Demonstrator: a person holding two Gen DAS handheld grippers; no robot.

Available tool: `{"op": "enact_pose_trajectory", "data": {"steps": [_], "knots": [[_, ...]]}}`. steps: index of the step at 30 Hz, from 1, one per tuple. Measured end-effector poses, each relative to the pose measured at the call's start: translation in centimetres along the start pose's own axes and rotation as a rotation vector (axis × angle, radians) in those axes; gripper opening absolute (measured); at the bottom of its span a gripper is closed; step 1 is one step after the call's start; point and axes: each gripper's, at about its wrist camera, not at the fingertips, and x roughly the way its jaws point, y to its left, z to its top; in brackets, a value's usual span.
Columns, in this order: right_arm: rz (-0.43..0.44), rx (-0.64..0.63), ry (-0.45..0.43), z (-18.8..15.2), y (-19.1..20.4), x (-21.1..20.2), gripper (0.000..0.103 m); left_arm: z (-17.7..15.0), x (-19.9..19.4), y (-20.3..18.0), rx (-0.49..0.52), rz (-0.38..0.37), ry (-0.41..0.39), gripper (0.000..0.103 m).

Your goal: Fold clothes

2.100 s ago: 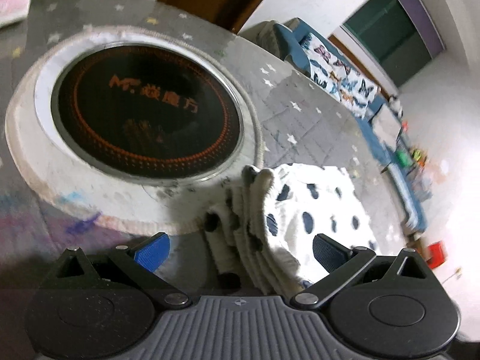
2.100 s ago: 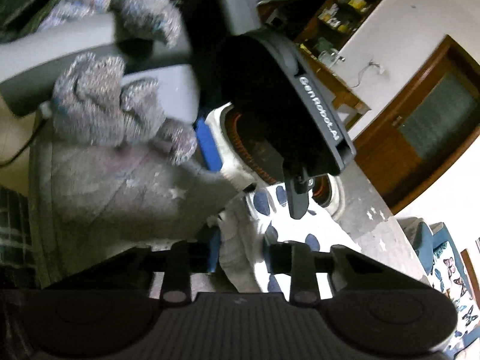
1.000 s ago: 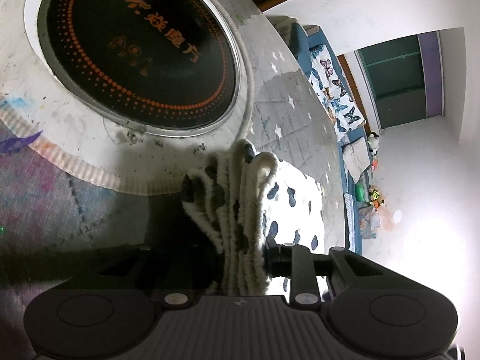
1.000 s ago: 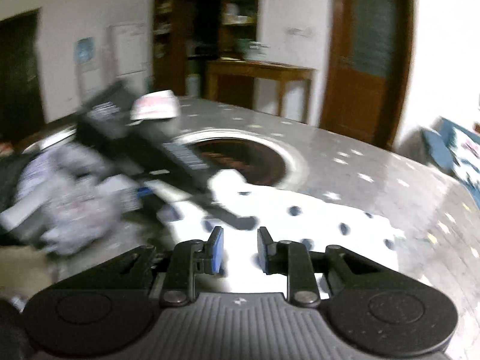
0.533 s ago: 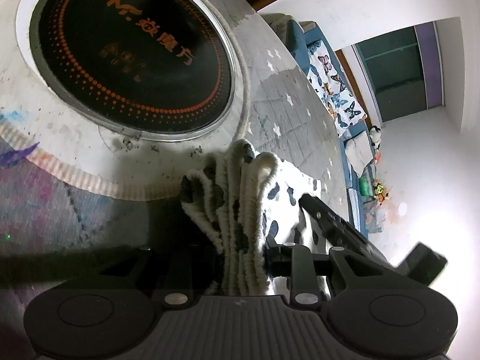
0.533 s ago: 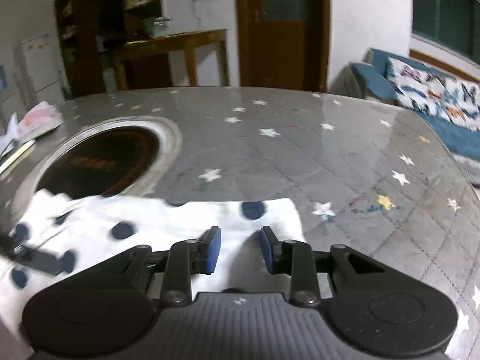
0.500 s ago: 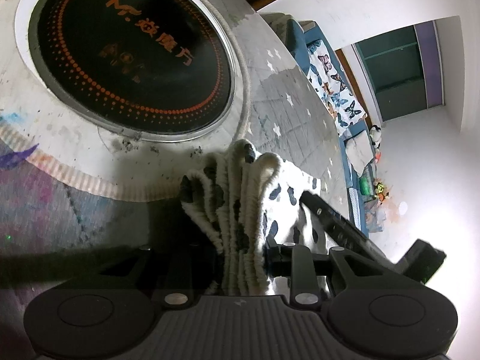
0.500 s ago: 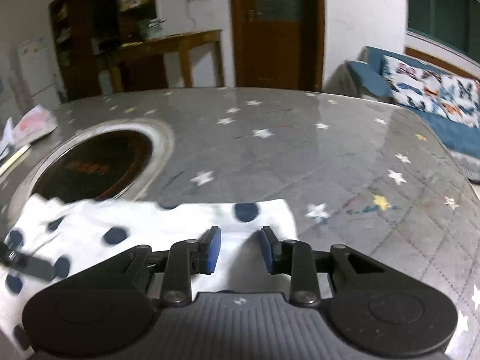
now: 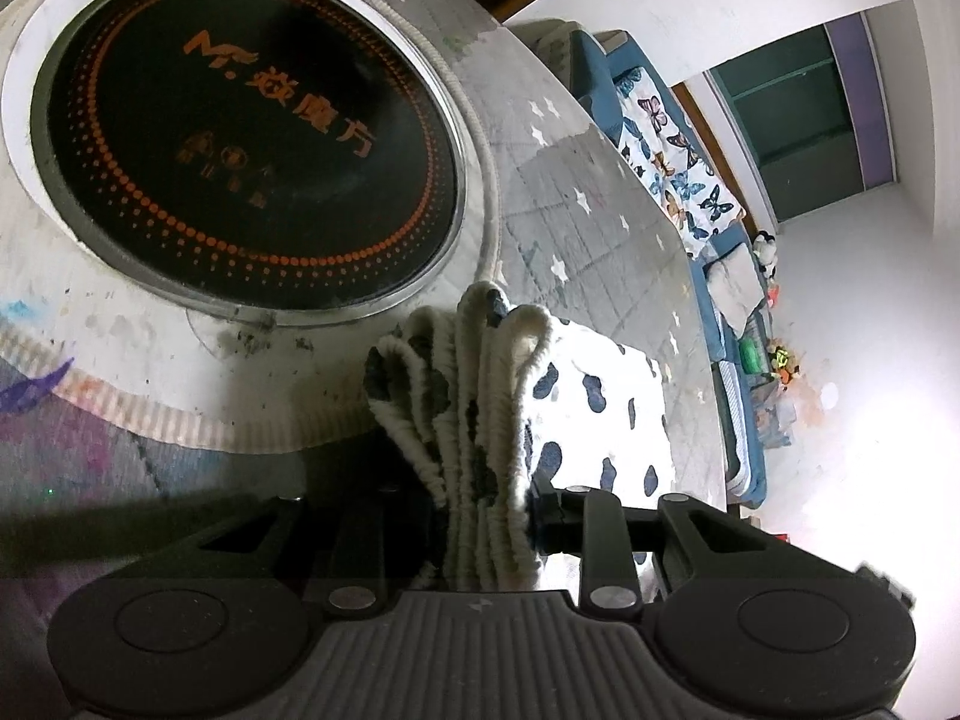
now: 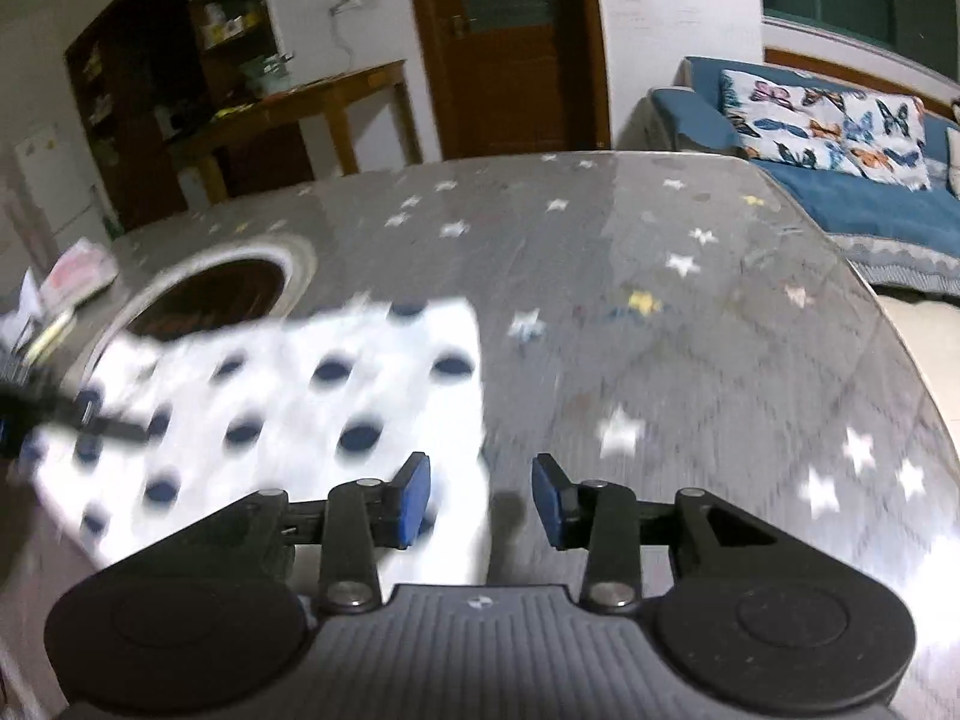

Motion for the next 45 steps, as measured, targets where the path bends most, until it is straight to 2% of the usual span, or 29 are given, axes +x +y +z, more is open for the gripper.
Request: {"op": "enact_pose_trajectory", "data": {"steps": [5, 10, 17, 19, 22, 24, 28, 34, 45], "knots": [[-0.044, -0.094, -0.012, -2.1, 1.3, -1.4, 0.04, 0.0, 0.1, -0.4, 0.024, 0.015, 0.0, 0.03], [0.005, -0.038, -0.055, -0.3, 1.0, -0.9, 0.04, -0.2, 0.1, -1.0, 0.049, 0.039, -0.005, 0.03], [0.076, 0.075, -0.038, 0.7, 0.3, 2.5, 0.04, -0.4, 0.0, -1.9, 0.104, 0.077, -0.016, 0.031], [0.105, 0.094, -0.035, 0.5, 0.3, 2.4, 0.022, -0.5, 0.1, -2.4, 0.139, 0.099, -0.022, 0.031], [0.117, 0.106, -0.056, 0.0, 0.4, 1.7, 0.01, -0.6, 0.2, -3.4, 0.209, 0.133, -0.039, 0.031], [0.115, 0.122, -0.092, -0.3, 0.4, 0.8, 0.008, -0.9, 0.4, -4.4, 0.258, 0.153, -0.052, 0.03], [0.096, 0.138, -0.165, -0.3, 0.5, -1.6, 0.006, -1.5, 0.8, -6.5, 0.359, 0.176, -0.077, 0.03], [0.025, 0.13, -0.236, 0.1, 0.2, -4.7, 0.005, -2.4, 2.0, -9.7, 0.468, 0.175, -0.088, 0.03], [-0.088, 0.143, -0.28, 0.3, -1.6, -7.5, 0.005, -2.8, 4.8, -14.1, 0.573, 0.152, -0.07, 0.031]]}}
